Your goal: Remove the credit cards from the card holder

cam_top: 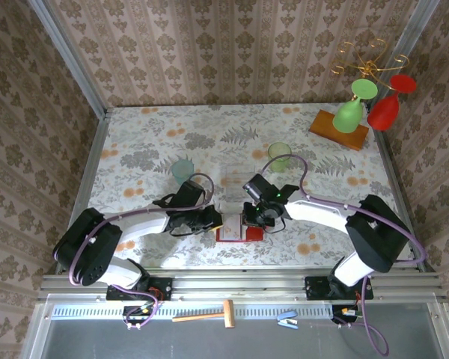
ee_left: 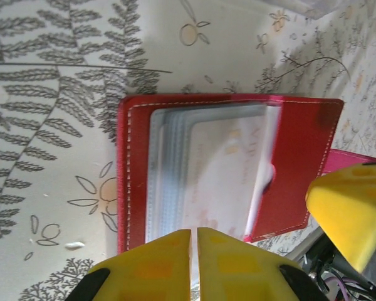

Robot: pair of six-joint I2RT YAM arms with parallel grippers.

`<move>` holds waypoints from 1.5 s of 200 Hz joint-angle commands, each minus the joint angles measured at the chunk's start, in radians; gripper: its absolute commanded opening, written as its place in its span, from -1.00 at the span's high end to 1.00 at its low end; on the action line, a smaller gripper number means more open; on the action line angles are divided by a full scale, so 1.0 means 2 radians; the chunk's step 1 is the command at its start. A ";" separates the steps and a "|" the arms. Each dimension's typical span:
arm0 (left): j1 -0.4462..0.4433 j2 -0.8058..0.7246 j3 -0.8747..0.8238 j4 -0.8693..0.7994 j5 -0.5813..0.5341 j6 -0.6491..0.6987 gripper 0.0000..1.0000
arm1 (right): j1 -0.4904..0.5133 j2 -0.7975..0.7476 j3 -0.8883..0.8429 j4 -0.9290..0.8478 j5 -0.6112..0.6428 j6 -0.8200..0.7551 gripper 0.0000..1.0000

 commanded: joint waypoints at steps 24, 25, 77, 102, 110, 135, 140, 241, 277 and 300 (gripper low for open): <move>0.005 0.012 -0.009 0.005 0.006 0.015 0.78 | -0.005 0.039 0.021 -0.028 0.012 -0.040 0.72; 0.005 0.012 -0.009 0.004 0.006 0.015 0.78 | -0.005 0.040 0.021 -0.028 0.013 -0.041 0.73; 0.006 0.014 -0.024 0.005 0.007 0.016 0.80 | -0.004 0.079 0.012 -0.019 0.015 -0.059 0.75; 0.007 -0.008 -0.023 -0.012 0.002 0.016 0.80 | 0.000 0.078 0.009 -0.005 0.003 -0.069 0.75; 0.007 -0.019 -0.020 -0.023 -0.002 0.018 0.80 | 0.003 0.077 0.009 0.001 -0.002 -0.073 0.75; 0.007 -0.051 -0.002 -0.064 -0.019 0.029 0.81 | 0.011 0.085 0.018 0.009 -0.018 -0.083 0.75; 0.007 -0.055 0.002 -0.071 -0.021 0.031 0.80 | 0.013 0.087 0.021 0.009 -0.020 -0.084 0.76; -0.021 0.008 0.028 -0.029 -0.005 0.017 0.80 | 0.029 0.068 0.038 -0.019 -0.016 -0.066 0.73; -0.024 0.019 0.024 -0.037 -0.009 0.021 0.80 | 0.029 0.052 0.037 -0.018 -0.015 -0.056 0.71; -0.024 0.014 0.018 -0.052 -0.018 0.028 0.80 | 0.028 0.045 0.034 -0.017 -0.013 -0.052 0.71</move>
